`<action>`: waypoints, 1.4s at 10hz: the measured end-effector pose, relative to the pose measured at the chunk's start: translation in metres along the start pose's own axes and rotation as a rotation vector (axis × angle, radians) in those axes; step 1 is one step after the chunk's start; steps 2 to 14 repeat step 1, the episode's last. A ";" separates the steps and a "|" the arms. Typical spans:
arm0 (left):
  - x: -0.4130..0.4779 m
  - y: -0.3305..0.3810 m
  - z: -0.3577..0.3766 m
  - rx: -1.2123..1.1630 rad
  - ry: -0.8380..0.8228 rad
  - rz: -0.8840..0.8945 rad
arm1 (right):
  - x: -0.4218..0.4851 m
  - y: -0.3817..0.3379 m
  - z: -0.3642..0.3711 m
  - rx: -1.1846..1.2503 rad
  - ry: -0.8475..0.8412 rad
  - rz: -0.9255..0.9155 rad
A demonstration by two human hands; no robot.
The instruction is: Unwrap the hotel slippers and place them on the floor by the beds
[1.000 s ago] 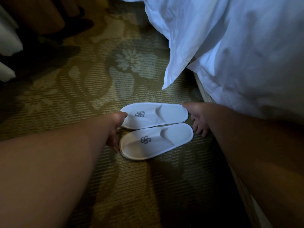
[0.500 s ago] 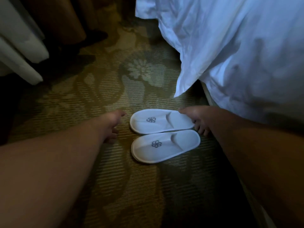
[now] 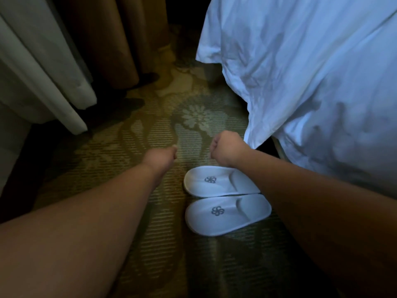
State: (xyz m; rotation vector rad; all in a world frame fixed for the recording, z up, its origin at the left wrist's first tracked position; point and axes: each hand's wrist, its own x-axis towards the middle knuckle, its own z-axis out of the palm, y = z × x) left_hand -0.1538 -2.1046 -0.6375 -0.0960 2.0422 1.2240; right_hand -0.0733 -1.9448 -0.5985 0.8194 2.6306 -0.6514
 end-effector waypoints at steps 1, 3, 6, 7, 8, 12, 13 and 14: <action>-0.005 0.013 0.001 0.081 0.066 0.038 | 0.000 0.002 -0.007 0.042 0.071 -0.028; -0.005 0.013 0.001 0.081 0.066 0.038 | 0.000 0.002 -0.007 0.042 0.071 -0.028; -0.005 0.013 0.001 0.081 0.066 0.038 | 0.000 0.002 -0.007 0.042 0.071 -0.028; -0.005 0.013 0.001 0.081 0.066 0.038 | 0.000 0.002 -0.007 0.042 0.071 -0.028; -0.005 0.013 0.001 0.081 0.066 0.038 | 0.000 0.002 -0.007 0.042 0.071 -0.028; -0.005 0.013 0.001 0.081 0.066 0.038 | 0.000 0.002 -0.007 0.042 0.071 -0.028; -0.005 0.013 0.001 0.081 0.066 0.038 | 0.000 0.002 -0.007 0.042 0.071 -0.028; -0.005 0.013 0.001 0.081 0.066 0.038 | 0.000 0.002 -0.007 0.042 0.071 -0.028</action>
